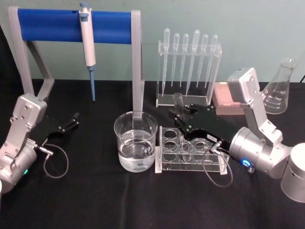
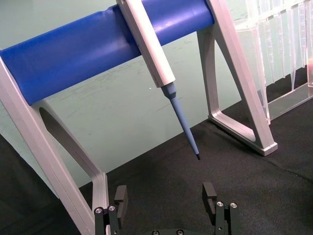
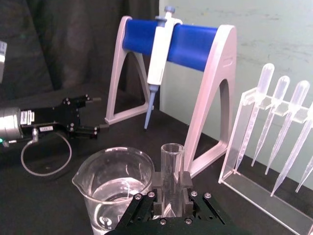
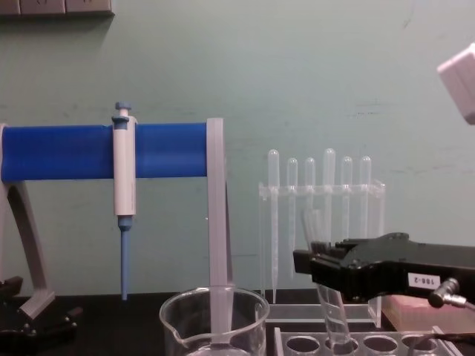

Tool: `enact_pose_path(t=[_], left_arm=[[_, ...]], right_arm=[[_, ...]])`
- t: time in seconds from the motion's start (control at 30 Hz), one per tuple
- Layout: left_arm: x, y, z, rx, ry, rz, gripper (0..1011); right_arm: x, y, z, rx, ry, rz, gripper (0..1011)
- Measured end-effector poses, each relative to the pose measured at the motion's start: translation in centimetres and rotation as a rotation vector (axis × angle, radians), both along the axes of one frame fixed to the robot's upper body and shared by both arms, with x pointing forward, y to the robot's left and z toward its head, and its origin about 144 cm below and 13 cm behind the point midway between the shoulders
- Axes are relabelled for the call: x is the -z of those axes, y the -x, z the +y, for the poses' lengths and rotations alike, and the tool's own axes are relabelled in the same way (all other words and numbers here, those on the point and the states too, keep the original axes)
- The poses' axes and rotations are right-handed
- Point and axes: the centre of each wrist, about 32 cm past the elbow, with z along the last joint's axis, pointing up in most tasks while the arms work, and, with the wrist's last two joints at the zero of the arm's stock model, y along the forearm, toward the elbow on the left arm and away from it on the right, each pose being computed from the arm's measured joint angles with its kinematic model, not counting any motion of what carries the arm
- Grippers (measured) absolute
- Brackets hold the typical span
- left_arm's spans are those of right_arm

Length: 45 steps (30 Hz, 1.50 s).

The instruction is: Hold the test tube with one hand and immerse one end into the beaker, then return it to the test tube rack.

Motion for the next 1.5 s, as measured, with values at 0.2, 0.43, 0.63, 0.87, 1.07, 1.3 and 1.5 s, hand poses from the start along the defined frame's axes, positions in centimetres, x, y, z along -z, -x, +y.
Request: enact_pose_path(t=[0.2, 0.43, 0.63, 0.87, 1.07, 1.3, 1.5], left_arm=[[0.0, 0.0, 0.0, 0.0, 0.0, 0.0, 1000], [0.0, 0.0, 0.0, 0.0, 0.0, 0.0, 1000], [0.0, 0.0, 0.0, 0.0, 0.0, 0.0, 1000], [0.0, 0.0, 0.0, 0.0, 0.0, 0.0, 1000], [0.0, 0.0, 0.0, 0.0, 0.0, 0.0, 1000], [0.0, 0.0, 0.0, 0.0, 0.0, 0.0, 1000], [0.0, 0.0, 0.0, 0.0, 0.0, 0.0, 1000]], right_arm=[[0.2, -0.1, 0.1, -0.002, 0.018, 0.013, 280], [0.2, 0.5, -0.1, 0.008, 0.016, 0.025, 501], [0.4, 3.5, -1.5, 0.061, -0.025, 0.054, 685], [0.5, 5.5, -4.1, 0.17, -0.038, 0.067, 924], [1.8, 5.9, -6.5, 0.399, -0.004, 0.037, 1000], [4.3, 5.0, -6.3, 0.536, 0.098, -0.016, 1002], [5.9, 4.6, -5.7, 0.577, 0.175, -0.061, 1002]])
